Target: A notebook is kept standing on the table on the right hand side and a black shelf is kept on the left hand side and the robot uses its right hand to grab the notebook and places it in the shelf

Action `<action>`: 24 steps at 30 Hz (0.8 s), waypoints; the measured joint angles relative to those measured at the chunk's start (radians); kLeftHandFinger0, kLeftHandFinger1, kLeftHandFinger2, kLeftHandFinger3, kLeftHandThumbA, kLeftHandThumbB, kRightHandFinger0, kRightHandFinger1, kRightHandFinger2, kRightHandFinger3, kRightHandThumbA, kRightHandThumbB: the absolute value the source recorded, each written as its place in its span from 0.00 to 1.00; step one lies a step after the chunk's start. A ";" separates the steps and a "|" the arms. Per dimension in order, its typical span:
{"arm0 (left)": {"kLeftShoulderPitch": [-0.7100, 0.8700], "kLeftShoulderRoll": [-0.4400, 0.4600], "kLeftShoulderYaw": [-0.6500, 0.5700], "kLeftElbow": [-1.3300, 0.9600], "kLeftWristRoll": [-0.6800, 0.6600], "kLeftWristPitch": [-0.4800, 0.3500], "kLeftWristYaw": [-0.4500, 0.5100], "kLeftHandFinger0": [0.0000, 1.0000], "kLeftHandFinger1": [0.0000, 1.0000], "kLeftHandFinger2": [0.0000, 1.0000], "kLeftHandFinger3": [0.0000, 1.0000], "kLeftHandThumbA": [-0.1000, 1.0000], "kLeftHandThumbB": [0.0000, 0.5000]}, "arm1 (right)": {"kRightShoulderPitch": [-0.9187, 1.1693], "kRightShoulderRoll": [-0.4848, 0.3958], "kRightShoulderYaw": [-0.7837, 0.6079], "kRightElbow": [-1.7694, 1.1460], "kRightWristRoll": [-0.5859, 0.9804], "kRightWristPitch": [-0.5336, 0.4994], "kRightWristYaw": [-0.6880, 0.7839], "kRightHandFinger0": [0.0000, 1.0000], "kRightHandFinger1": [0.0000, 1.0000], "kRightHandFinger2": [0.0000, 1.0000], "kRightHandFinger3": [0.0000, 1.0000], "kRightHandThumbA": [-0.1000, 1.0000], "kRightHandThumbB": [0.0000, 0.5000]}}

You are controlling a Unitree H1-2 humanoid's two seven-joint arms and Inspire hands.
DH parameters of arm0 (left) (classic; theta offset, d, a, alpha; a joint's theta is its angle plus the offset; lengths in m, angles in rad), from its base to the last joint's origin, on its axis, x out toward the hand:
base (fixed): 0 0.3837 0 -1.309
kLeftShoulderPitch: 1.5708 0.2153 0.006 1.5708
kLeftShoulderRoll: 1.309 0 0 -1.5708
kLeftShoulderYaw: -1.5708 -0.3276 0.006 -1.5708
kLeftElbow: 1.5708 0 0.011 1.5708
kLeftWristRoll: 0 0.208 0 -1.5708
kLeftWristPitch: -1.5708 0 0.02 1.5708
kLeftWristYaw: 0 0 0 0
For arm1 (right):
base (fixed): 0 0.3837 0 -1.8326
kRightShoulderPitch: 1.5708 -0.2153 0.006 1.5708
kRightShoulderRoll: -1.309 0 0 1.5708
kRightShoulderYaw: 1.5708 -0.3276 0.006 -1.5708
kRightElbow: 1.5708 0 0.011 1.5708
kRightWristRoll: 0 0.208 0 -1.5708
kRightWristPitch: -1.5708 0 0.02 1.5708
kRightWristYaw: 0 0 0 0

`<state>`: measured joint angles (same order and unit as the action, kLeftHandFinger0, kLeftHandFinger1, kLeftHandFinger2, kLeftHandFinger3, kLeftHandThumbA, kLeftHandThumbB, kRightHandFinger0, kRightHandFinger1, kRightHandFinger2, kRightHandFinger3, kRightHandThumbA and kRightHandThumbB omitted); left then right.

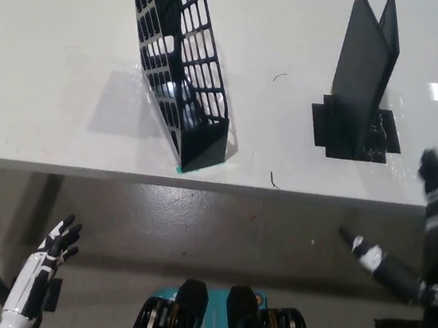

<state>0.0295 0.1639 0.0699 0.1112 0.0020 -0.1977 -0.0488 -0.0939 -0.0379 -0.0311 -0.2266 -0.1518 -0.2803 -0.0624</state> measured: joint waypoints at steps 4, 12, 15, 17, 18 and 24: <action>0.001 0.000 0.000 0.001 -0.001 -0.004 0.000 1.00 1.00 1.00 1.00 1.00 0.19 | -0.125 0.000 -0.049 0.053 -0.002 0.032 -0.021 1.00 1.00 1.00 1.00 1.00 0.78; 0.001 0.001 -0.001 0.001 -0.006 -0.005 -0.001 1.00 1.00 1.00 1.00 1.00 0.26 | -0.303 0.000 -0.103 0.272 0.010 0.063 -0.045 1.00 1.00 1.00 1.00 1.00 0.79; 0.001 0.002 -0.001 0.001 -0.008 -0.006 -0.002 1.00 1.00 1.00 1.00 1.00 0.23 | -0.361 0.000 -0.115 0.356 0.017 0.069 -0.058 1.00 1.00 1.00 1.00 1.00 0.80; 0.002 0.002 -0.001 0.001 -0.010 -0.006 -0.002 1.00 1.00 1.00 1.00 1.00 0.20 | -0.393 0.001 -0.121 0.408 0.020 0.070 -0.067 1.00 1.00 1.00 1.00 1.00 0.77; 0.002 0.002 -0.001 0.001 -0.011 -0.006 -0.002 1.00 1.00 1.00 1.00 1.00 0.20 | -0.415 0.001 -0.125 0.450 0.020 0.070 -0.076 1.00 1.00 1.00 1.00 1.00 0.77; 0.005 0.002 -0.001 0.001 -0.015 -0.006 -0.009 1.00 1.00 1.00 1.00 1.00 0.26 | -0.532 0.001 -0.137 0.696 0.027 0.065 -0.119 1.00 1.00 1.00 1.00 1.00 0.82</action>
<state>0.0341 0.1662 0.0685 0.1123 -0.0127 -0.2040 -0.0574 -0.6259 -0.0371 -0.1683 0.4695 -0.1245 -0.2150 -0.1810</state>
